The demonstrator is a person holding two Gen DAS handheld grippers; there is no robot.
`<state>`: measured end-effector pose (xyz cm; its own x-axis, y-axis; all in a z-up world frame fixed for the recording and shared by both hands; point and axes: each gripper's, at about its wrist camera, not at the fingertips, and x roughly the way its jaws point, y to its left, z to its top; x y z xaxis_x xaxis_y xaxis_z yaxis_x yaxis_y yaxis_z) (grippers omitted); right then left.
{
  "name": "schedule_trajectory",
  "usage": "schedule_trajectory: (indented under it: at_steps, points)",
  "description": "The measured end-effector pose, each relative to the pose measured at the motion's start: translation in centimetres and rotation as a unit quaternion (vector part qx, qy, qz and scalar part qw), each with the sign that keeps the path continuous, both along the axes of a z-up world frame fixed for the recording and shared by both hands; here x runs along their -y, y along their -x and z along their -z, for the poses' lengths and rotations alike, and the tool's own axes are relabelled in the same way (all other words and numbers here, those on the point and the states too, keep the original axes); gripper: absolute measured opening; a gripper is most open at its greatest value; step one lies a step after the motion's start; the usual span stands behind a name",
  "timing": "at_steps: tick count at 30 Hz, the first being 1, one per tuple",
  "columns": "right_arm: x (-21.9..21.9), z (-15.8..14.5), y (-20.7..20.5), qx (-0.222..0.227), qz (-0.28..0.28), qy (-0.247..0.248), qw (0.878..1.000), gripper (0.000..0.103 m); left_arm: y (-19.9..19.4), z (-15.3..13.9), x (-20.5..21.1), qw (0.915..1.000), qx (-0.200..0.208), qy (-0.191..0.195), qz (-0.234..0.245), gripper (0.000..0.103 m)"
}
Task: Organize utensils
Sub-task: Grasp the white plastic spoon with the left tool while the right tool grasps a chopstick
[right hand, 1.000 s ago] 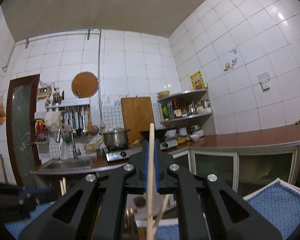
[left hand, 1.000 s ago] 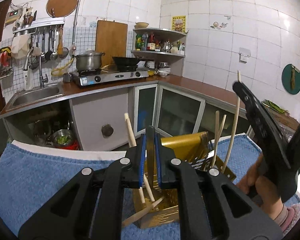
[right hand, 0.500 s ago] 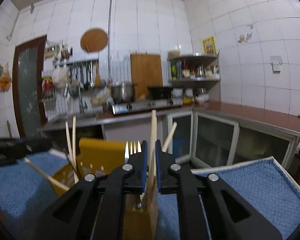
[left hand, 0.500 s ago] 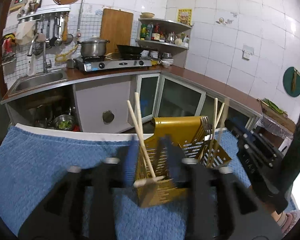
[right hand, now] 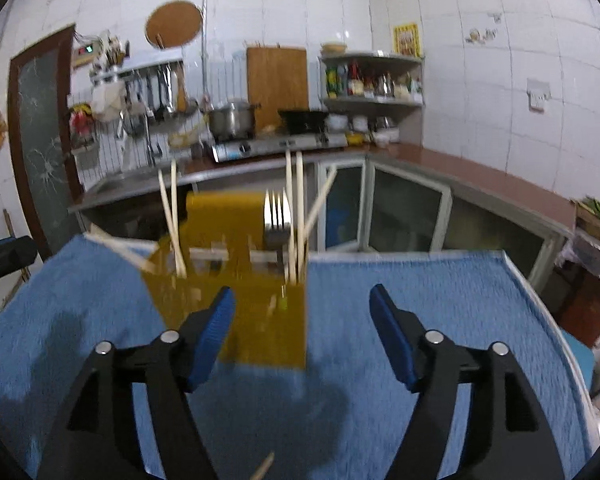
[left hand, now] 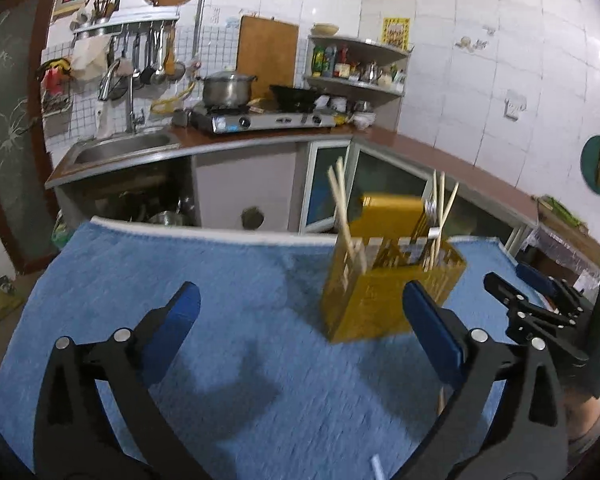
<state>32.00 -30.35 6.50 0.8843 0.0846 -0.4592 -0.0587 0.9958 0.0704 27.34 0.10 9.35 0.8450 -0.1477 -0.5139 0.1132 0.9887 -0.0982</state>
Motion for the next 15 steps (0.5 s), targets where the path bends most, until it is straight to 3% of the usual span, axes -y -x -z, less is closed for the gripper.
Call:
schedule_trajectory:
  at_steps: [15]
  points:
    - [-0.6,8.8,4.0,-0.15,0.04,-0.009,0.988,0.071,3.3,8.5,-0.3,0.9938,-0.111,-0.007,0.003,0.098]
